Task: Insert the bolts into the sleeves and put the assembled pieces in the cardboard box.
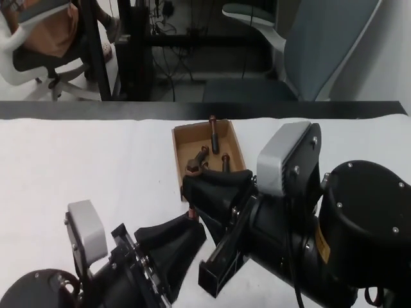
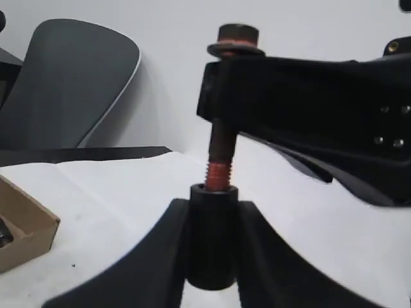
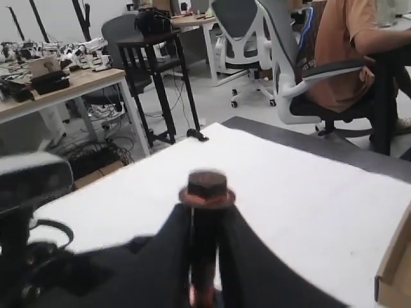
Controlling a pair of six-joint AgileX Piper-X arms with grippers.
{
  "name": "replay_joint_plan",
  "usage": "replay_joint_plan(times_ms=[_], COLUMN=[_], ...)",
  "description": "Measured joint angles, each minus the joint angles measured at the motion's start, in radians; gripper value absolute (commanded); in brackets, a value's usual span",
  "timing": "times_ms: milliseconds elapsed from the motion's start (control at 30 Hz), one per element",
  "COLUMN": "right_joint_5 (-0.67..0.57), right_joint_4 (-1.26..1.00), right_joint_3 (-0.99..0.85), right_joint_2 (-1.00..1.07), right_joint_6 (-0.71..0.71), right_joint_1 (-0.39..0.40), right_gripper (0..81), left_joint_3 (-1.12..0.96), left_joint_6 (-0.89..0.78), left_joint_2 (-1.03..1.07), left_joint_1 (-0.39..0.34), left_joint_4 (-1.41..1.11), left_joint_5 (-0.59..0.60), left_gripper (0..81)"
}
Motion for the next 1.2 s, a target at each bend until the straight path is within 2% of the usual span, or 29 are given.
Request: replay_joint_plan(times_ms=[67,133,400,500,567,667,767,1000,1033,1067,1133,1200], right_joint_5=[0.002,0.009,0.027,0.076,0.150,0.257,0.310,0.335,0.340,0.351,0.370,0.389], right_joint_4=[0.017,0.021,0.036,0.049,0.052,0.068,0.149,0.478,0.508,0.536,0.576,0.595], right_joint_3=[0.004,0.004,0.006,0.011,0.012,0.012,0.012,0.012,0.012,0.012,0.012,0.012], right_joint_2=[0.002,0.002,-0.035,-0.107,-0.174,-0.286,-0.376,-0.491,-0.500,-0.510,-0.528,-0.547], right_joint_6=[0.008,0.024,0.043,0.043,0.040,0.009,-0.017,-0.020,-0.020,-0.020,-0.023,-0.024], right_joint_1=[0.000,0.000,0.000,0.000,0.000,0.000,0.000,0.000,0.000,0.000,0.000,0.000], right_gripper=[59.4,66.5,66.5,66.5,66.5,66.5,66.5,66.5,66.5,66.5,66.5,66.5], left_joint_3=[-0.002,-0.002,-0.032,-0.102,-0.195,-0.365,-0.565,-0.945,-0.987,-1.037,-1.129,-1.204], left_joint_6=[0.000,0.000,0.000,-0.007,0.001,0.097,0.192,0.248,0.251,0.254,0.254,0.254], left_joint_2=[-0.001,-0.001,-0.001,0.002,0.002,0.018,0.076,0.388,0.436,0.497,0.603,0.704], left_joint_1=[0.000,0.000,0.000,0.031,0.070,0.127,0.183,0.291,0.303,0.313,0.329,0.338], left_joint_4=[-0.016,-0.023,-0.023,0.066,0.252,0.550,0.792,1.010,1.036,1.068,1.135,1.214], left_joint_5=[-0.015,-0.021,-0.031,-0.006,0.033,0.069,0.081,0.088,0.096,0.106,0.138,0.175], left_gripper=[1.7,1.7,1.7,1.7,1.7,1.7,1.7,0.6,2.2,7.4,22.0,44.8])
